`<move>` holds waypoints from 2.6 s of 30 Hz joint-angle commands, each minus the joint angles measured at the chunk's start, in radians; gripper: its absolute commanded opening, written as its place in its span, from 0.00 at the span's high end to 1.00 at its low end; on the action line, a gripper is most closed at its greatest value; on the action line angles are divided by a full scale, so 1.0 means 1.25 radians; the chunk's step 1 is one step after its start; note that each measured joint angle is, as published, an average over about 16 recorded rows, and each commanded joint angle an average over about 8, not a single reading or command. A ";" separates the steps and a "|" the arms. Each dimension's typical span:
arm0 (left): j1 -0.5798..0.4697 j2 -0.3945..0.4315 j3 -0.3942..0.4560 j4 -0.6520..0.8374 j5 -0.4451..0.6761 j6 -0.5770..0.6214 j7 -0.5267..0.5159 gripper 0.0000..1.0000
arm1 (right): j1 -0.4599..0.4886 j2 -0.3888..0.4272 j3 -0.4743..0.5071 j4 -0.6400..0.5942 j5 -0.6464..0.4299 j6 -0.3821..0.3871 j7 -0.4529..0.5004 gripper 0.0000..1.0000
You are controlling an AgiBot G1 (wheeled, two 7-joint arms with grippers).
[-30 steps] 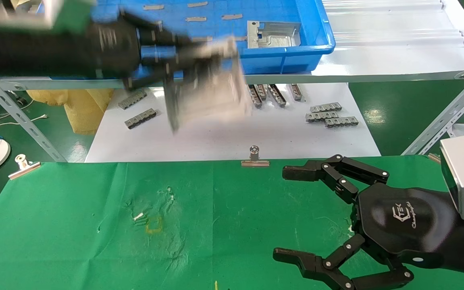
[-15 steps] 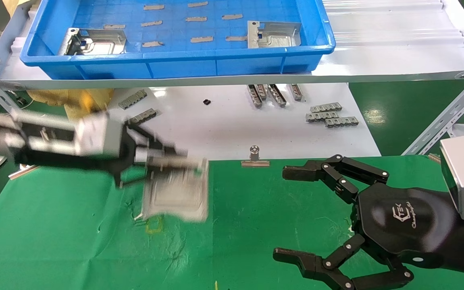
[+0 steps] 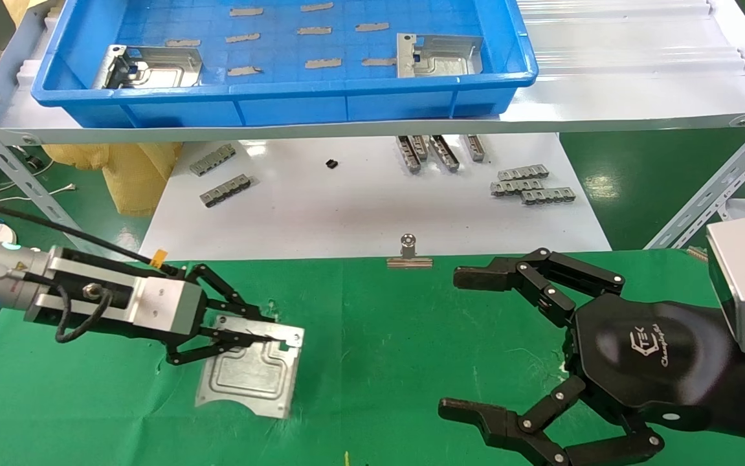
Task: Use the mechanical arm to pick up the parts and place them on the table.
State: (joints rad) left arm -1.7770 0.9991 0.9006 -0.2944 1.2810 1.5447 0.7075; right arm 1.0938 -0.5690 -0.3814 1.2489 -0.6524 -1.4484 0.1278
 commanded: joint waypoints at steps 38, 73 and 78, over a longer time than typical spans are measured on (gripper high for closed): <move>0.050 0.008 -0.077 0.210 -0.132 0.040 -0.089 0.00 | 0.000 0.000 0.000 0.000 0.000 0.000 0.000 0.00; 0.281 -0.136 -0.265 -0.246 -0.269 0.004 -0.370 0.00 | 0.000 0.000 0.000 0.000 0.000 0.000 0.000 0.00; 0.324 -0.163 -0.301 -0.330 -0.295 -0.003 -0.423 0.00 | 0.000 0.000 0.000 0.000 0.000 0.000 0.000 0.00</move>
State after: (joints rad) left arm -1.3725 0.7959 0.5246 -0.7063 0.9125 1.5415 0.1791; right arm 1.0937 -0.5690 -0.3815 1.2485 -0.6521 -1.4481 0.1277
